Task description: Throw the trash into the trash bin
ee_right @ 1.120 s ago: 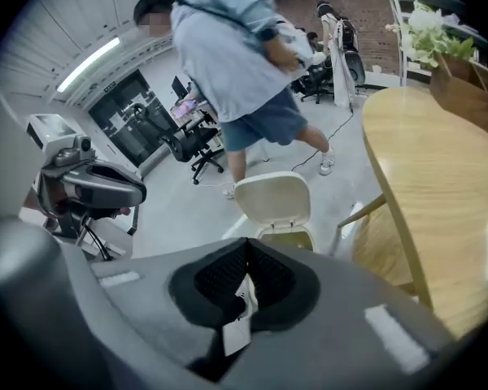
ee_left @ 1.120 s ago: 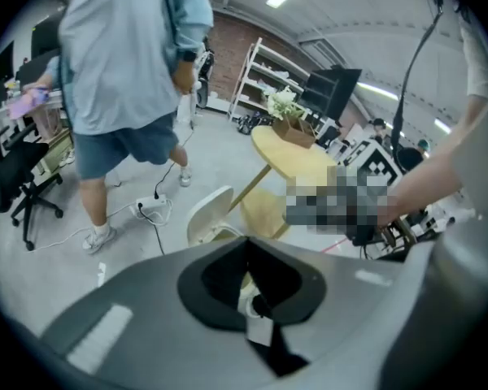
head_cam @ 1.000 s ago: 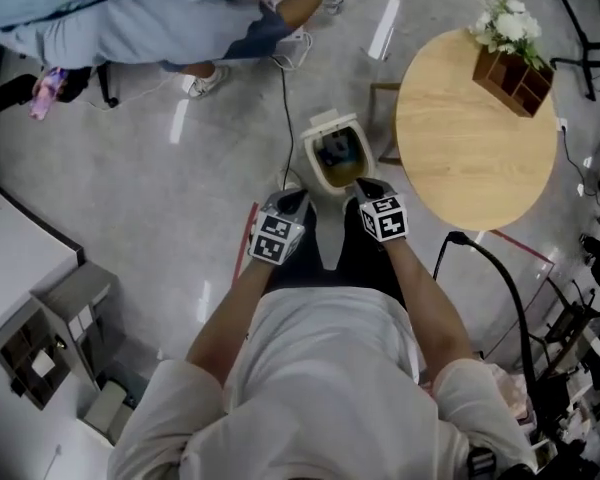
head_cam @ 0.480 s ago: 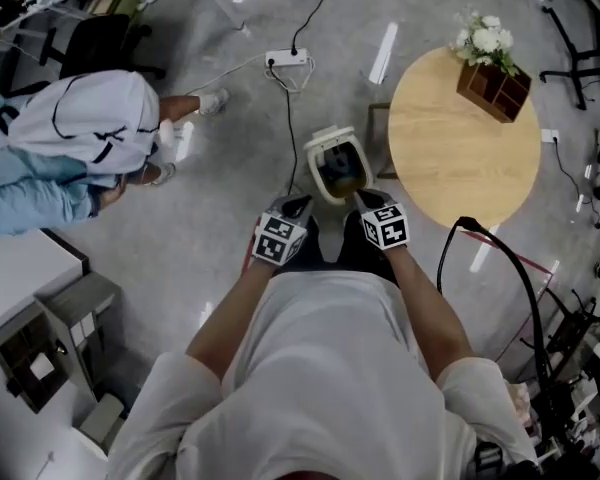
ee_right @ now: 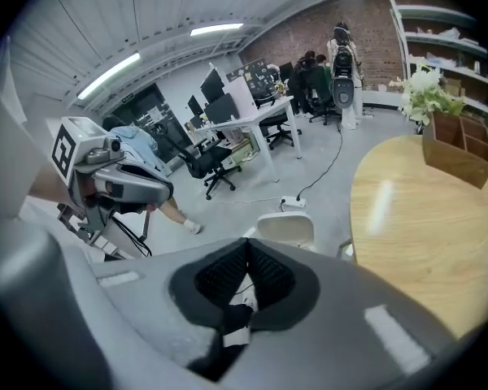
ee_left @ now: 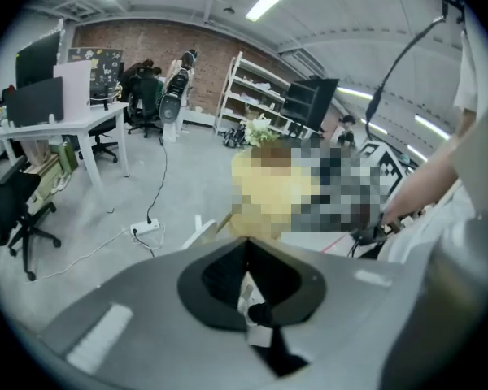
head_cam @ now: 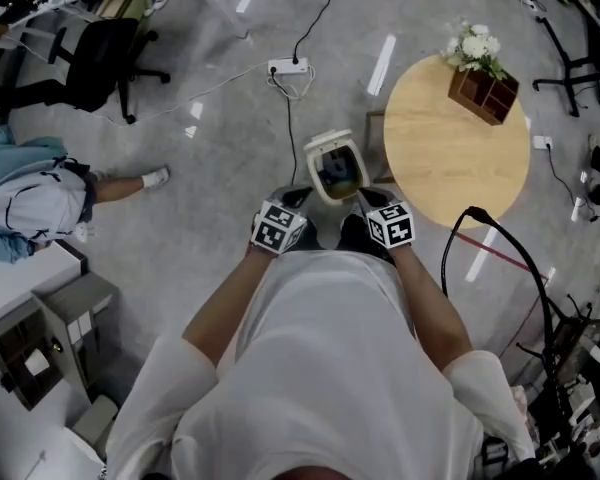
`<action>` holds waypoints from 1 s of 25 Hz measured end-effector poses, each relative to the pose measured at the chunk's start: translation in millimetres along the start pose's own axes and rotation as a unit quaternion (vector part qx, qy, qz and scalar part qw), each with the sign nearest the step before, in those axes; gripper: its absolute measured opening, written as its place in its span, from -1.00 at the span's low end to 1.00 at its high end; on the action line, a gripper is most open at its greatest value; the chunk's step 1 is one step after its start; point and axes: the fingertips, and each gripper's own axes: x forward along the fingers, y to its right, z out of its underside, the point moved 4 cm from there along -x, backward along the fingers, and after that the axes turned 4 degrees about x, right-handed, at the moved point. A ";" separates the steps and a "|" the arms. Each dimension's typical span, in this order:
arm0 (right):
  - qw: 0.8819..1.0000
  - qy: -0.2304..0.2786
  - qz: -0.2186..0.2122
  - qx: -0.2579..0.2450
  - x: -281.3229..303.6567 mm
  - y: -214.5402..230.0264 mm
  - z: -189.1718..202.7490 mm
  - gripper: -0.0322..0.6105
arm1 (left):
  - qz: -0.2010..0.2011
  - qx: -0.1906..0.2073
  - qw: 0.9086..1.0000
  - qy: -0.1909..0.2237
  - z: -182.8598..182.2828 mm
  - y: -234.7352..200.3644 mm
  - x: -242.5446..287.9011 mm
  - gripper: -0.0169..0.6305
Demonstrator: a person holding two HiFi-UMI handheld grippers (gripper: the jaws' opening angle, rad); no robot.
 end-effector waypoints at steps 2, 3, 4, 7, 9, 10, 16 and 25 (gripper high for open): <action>1.000 0.006 0.001 -0.001 -7.7 0.7 -4.3 -0.89 | -0.002 0.003 1.000 0.004 -6.1 0.0 -4.9 -0.94; 1.000 0.009 0.002 -0.002 -11.3 1.2 -6.2 -0.89 | -0.003 0.003 1.000 0.006 -8.6 0.3 -7.4 -0.94; 1.000 0.012 0.003 -0.003 -14.7 1.7 -8.1 -0.89 | -0.004 0.003 1.000 0.008 -10.8 0.7 -9.5 -0.94; 1.000 0.019 0.006 -0.003 -22.6 4.0 -13.5 -0.89 | -0.004 0.003 1.000 0.011 -14.9 0.9 -13.4 -0.94; 1.000 0.022 0.008 -0.003 -26.4 3.7 -16.6 -0.89 | -0.004 0.004 1.000 0.011 -16.0 0.5 -16.2 -0.94; 1.000 0.024 0.008 -0.003 -28.5 2.7 -17.9 -0.89 | -0.003 0.005 1.000 0.011 -16.4 0.5 -18.1 -0.94; 0.999 0.040 0.009 -0.012 -41.6 -3.4 -27.5 -0.89 | 0.000 0.015 1.000 0.021 -25.5 1.3 -27.5 -0.94; 0.998 0.056 0.014 -0.005 -57.4 -5.8 -30.1 -0.89 | -0.003 0.019 0.999 0.032 -33.0 -1.6 -35.0 -0.94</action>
